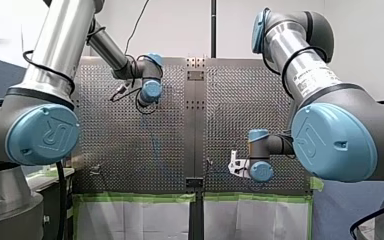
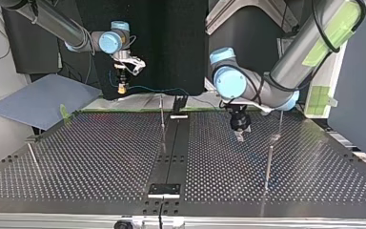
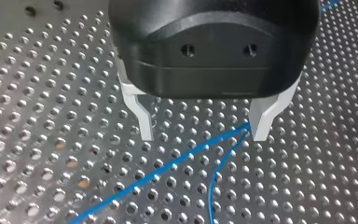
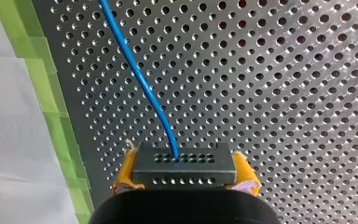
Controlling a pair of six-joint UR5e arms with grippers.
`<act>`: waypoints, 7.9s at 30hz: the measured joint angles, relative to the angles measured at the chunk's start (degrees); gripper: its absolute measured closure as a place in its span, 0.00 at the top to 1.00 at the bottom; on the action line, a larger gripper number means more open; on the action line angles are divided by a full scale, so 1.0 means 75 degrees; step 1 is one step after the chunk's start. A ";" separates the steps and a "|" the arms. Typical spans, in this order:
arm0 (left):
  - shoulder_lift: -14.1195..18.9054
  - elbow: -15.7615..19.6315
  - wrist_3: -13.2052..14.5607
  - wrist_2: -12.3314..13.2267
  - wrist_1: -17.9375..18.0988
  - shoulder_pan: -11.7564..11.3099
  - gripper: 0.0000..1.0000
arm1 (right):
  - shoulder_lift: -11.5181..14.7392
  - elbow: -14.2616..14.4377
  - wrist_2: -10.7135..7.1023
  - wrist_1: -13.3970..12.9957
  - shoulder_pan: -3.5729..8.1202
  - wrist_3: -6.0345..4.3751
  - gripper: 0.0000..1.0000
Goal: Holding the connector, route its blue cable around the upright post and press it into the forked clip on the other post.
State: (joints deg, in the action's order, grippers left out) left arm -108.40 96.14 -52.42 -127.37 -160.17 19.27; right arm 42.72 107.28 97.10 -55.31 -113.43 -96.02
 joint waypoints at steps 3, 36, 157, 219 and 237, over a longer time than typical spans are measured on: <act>-0.0026 -0.0007 0.0188 -0.0042 0.0057 -0.0080 1.00 | -0.0002 0.0000 -0.0003 0.0002 0.0000 0.0002 0.00; -0.0989 0.0091 -0.0186 0.0381 -0.0148 -0.0037 1.00 | -0.0003 0.0001 -0.0008 -0.0021 -0.0002 -0.0024 0.00; -0.4443 -0.0667 -0.3229 0.1519 0.0779 0.0468 1.00 | -0.0004 0.0000 -0.0032 -0.0025 0.0045 -0.0032 0.00; -0.6040 -0.1765 -0.4771 0.2611 0.1014 0.1466 1.00 | 0.0006 -0.0179 -0.0043 0.0536 0.0078 0.0174 0.00; -0.6016 -0.2003 -0.5932 0.3772 0.1183 0.1289 1.00 | 0.0002 -0.0196 -0.0043 0.0555 0.0081 0.0284 0.00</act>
State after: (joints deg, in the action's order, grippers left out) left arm -153.52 81.12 -96.91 -99.08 -151.30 28.94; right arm 42.74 105.81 96.78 -51.15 -112.82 -93.89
